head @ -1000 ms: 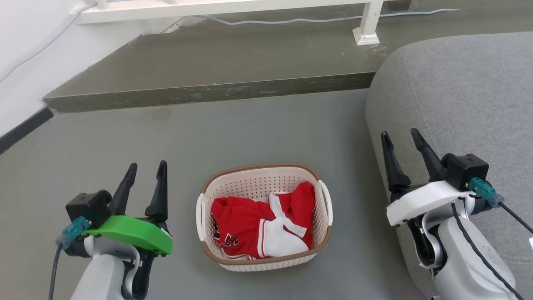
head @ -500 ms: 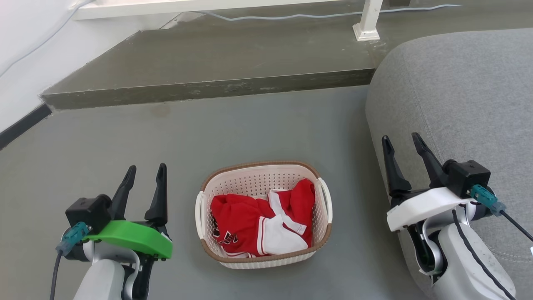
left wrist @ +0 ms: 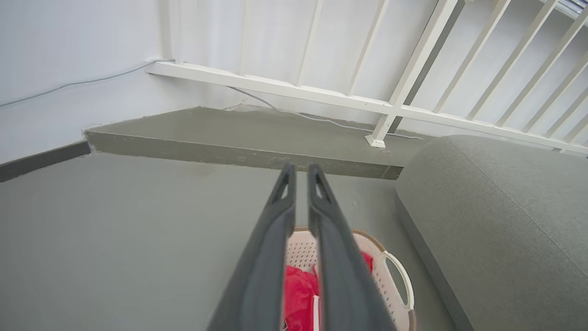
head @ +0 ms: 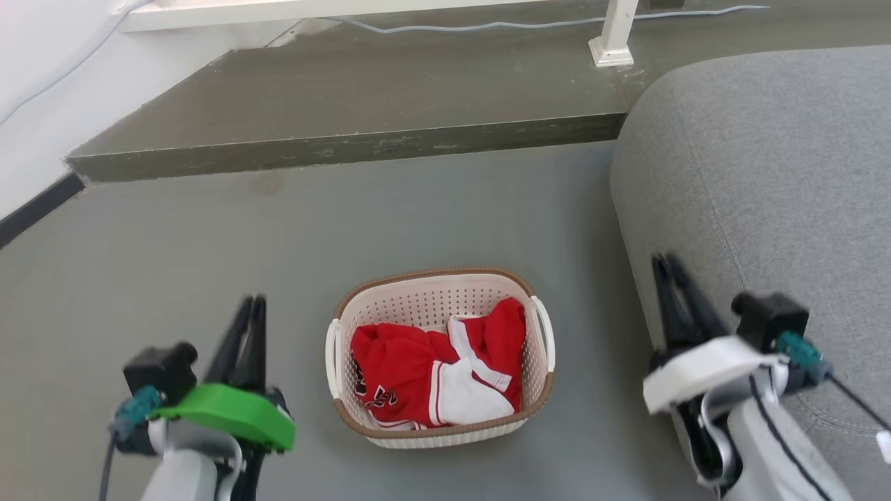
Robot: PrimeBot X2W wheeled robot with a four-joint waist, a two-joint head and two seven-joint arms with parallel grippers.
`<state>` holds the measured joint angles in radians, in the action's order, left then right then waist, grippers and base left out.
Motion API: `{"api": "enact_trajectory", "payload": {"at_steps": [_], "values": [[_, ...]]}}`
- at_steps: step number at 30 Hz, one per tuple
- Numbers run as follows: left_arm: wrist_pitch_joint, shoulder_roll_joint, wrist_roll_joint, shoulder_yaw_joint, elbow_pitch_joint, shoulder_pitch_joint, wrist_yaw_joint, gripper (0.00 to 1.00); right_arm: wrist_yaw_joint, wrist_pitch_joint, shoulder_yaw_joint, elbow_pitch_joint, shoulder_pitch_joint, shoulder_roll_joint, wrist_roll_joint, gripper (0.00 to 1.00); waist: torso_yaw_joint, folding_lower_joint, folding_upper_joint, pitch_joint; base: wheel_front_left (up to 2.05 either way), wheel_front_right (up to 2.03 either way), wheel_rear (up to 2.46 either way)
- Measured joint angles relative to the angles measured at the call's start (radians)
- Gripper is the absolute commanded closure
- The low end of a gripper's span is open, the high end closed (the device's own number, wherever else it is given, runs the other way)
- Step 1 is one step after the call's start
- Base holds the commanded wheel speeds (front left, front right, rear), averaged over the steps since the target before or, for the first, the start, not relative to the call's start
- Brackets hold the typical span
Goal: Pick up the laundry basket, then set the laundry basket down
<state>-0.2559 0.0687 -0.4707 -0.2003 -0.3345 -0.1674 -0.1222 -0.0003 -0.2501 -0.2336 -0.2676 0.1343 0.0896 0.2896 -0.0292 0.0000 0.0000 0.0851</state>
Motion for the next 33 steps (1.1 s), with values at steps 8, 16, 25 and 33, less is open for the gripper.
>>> {"api": "enact_trajectory", "payload": {"at_steps": [8,16,25,33], "values": [[0.010,-0.010,-0.033,0.003,-0.020,0.026,0.000,1.00,0.002,0.003,0.004,-0.023,-0.036,-0.007,0.032,1.00,0.001,0.0000,0.0000,-0.003,0.00,0.00,0.00],[0.036,-0.012,-0.133,0.021,-0.019,0.026,0.000,1.00,0.009,0.023,0.028,-0.021,-0.036,-0.011,0.130,1.00,0.003,0.0000,0.0000,-0.010,0.00,0.00,0.00],[0.068,-0.014,-0.218,0.042,-0.013,0.026,0.000,1.00,0.018,0.055,0.054,-0.019,-0.036,-0.015,0.262,1.00,0.006,0.0000,0.0000,-0.017,0.00,0.00,0.00],[0.098,-0.015,-0.306,0.067,-0.010,0.028,0.000,1.00,0.026,0.085,0.083,-0.018,-0.036,-0.019,0.357,1.00,0.008,0.0000,0.0000,-0.023,0.00,0.00,0.00]]}}
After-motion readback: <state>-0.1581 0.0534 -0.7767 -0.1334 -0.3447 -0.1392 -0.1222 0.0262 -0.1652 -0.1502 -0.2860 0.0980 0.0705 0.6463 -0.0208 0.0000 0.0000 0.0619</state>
